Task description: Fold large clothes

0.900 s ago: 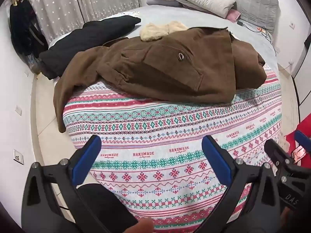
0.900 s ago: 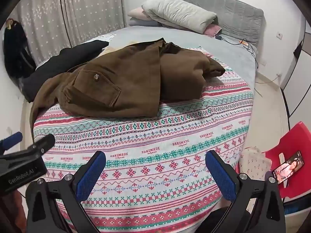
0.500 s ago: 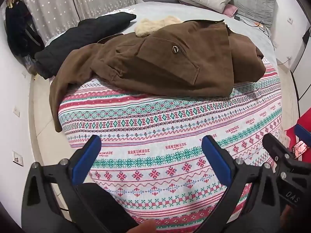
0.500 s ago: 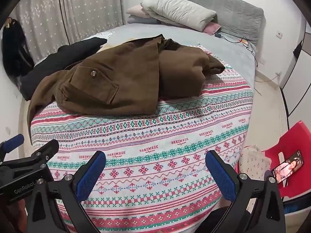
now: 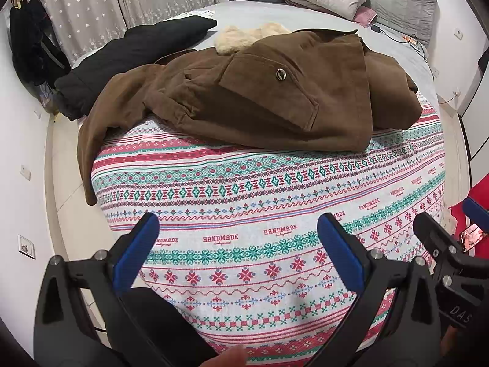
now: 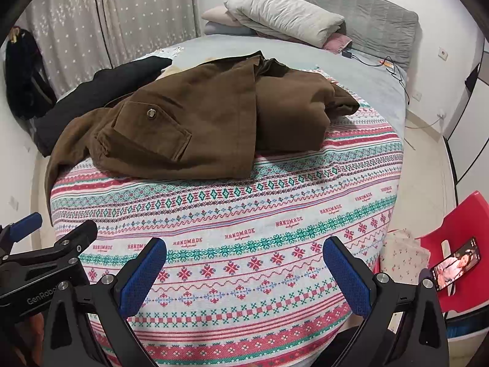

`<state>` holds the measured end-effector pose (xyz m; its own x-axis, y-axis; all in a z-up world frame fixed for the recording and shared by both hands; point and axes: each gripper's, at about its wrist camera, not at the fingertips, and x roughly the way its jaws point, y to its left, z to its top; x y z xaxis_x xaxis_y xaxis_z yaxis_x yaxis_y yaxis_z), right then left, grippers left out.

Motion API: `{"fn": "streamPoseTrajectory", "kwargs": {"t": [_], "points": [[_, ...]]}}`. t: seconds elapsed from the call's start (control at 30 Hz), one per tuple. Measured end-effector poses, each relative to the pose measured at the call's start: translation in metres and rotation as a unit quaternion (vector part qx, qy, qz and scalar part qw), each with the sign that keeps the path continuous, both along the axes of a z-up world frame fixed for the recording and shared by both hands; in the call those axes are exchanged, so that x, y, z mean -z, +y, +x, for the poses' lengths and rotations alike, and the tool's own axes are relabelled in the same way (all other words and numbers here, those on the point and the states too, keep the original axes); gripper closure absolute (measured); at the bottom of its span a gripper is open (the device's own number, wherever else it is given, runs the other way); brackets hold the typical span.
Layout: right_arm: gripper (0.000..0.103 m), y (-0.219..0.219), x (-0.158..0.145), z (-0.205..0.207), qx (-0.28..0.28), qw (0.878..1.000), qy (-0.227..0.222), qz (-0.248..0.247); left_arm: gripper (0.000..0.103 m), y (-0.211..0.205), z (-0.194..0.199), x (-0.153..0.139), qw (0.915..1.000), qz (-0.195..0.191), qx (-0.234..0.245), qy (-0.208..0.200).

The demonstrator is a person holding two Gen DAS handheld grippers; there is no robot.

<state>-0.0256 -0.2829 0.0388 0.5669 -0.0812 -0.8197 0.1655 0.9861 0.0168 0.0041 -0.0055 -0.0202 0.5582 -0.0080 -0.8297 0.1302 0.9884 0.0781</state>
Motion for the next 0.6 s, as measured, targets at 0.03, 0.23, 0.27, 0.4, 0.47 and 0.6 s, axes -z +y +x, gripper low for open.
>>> {"fn": "streamPoseTrajectory", "kwargs": {"t": [0.03,0.23,0.27,0.4,0.47,0.6], "points": [[0.000,0.0007,-0.0002,-0.0004,0.000,1.000,0.000,-0.001,0.000,-0.0002,0.0004,0.0001,1.0000,0.000,0.000,0.000],[0.000,0.0025,-0.0011,0.0008,-0.003,1.000,0.001,-0.002,0.000,0.0012,0.0011,0.0002,1.0000,-0.001,-0.002,0.000],[0.000,0.0026,-0.0009,0.0009,-0.003,1.000,0.001,-0.002,0.000,0.0018,0.0013,0.0003,1.0000,-0.001,-0.003,0.000],[0.000,0.0030,-0.0005,0.0006,-0.005,1.000,0.002,-0.002,0.000,0.0031,0.0021,0.0005,1.0000,0.001,-0.007,-0.001],[0.000,0.0032,-0.0006,0.0003,-0.007,1.000,0.002,0.000,0.000,0.0031,0.0019,0.0005,1.0000,0.004,-0.008,-0.003],[0.000,0.0024,-0.0011,0.0000,-0.004,1.000,0.001,0.000,0.000,0.0028,0.0021,0.0011,0.9999,0.007,-0.008,-0.003]]}}
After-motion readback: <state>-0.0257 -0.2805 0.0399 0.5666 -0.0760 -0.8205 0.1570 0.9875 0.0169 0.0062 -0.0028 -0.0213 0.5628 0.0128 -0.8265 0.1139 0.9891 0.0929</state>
